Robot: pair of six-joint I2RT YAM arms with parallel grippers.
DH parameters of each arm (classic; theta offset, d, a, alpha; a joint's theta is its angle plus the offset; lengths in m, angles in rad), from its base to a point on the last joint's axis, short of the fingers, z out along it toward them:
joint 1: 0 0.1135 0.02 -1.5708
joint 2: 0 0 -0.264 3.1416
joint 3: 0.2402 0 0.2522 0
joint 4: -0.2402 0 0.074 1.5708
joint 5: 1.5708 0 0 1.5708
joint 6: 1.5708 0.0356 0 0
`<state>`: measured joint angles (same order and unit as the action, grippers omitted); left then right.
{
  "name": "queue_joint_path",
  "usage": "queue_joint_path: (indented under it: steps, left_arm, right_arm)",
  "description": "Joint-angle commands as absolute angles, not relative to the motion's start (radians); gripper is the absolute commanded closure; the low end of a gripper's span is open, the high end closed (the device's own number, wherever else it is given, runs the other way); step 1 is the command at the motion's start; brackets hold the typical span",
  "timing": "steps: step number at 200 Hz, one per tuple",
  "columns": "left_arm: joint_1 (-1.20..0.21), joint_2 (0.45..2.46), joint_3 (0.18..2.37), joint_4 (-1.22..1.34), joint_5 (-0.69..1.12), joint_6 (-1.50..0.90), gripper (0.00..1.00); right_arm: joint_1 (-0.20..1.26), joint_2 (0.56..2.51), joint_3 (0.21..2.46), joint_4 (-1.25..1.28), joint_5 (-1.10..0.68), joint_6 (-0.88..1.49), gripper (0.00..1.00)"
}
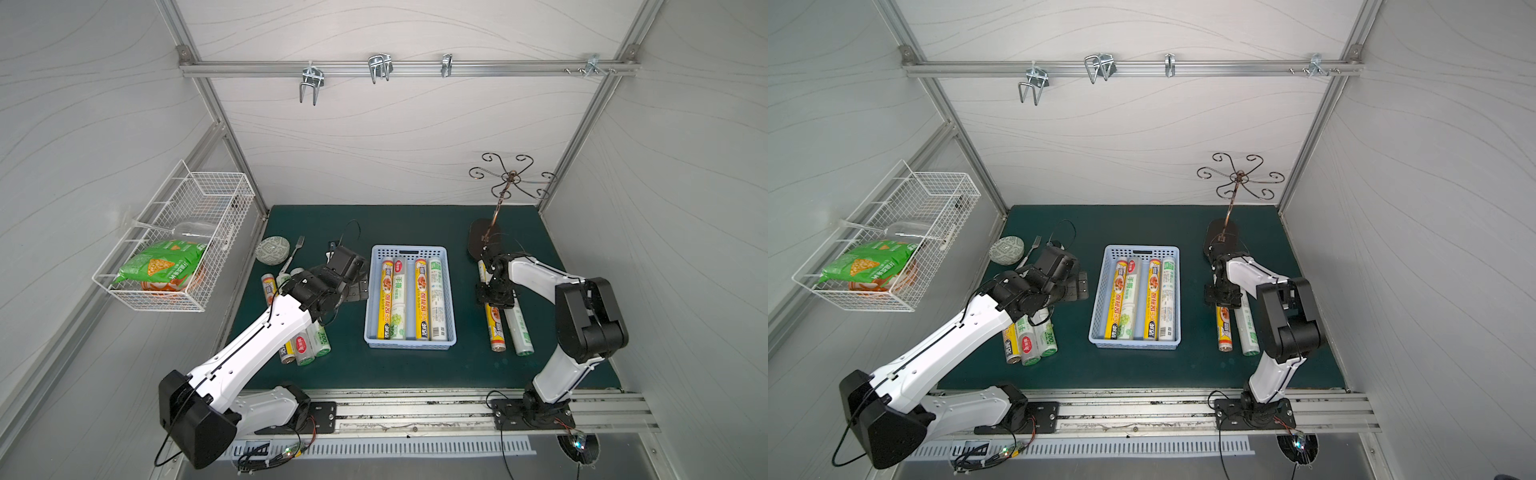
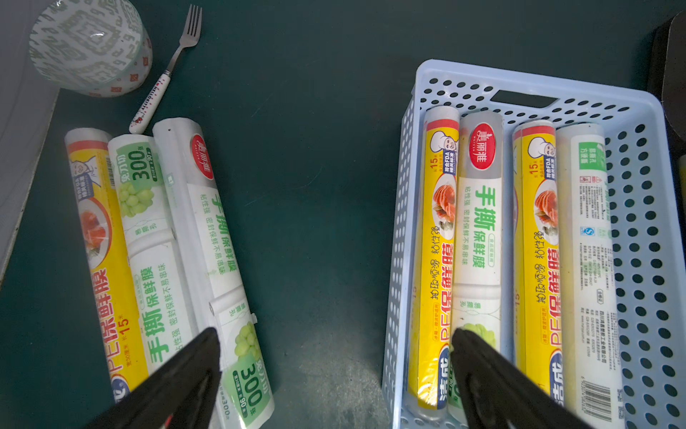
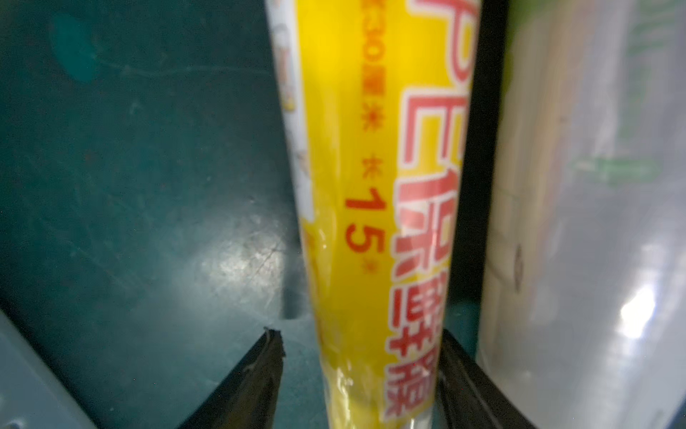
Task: Put the plastic wrap into the basket
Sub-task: Pick up the plastic wrap from the center of the board.
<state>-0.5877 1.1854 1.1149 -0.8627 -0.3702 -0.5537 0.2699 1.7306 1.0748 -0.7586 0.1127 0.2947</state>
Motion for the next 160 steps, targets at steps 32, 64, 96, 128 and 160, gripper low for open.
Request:
queue_joint_path:
  steps: [32,64,96,128,160]
  left_arm:
    - [-0.581,1.196,1.108,-0.818,-0.362,-0.558,0.01]
    - [-0.582,1.202,1.109,-0.818,-0.360,-0.560,0.01]
    - [-0.581,1.202,1.111,-0.820,-0.359,-0.560,0.01]
    - [-0.581,1.199,1.117,-0.827,-0.362,-0.558,0.01]
    - [-0.581,1.193,1.126,-0.835,-0.368,-0.555,0.01]
  right_arm:
    - [0.278,1.764,1.108,-0.753,0.075,0.291,0.41]
    - [0.278,1.775,1.116,-0.749,0.063,0.291,0.50]
    - [0.277,1.781,1.125,-0.751,0.020,0.296,0.64]
    - [0.278,1.753,1.122,-0.755,-0.025,0.305,0.67]
    - [0.279,1.706,1.120,-0.768,-0.086,0.317,0.70]
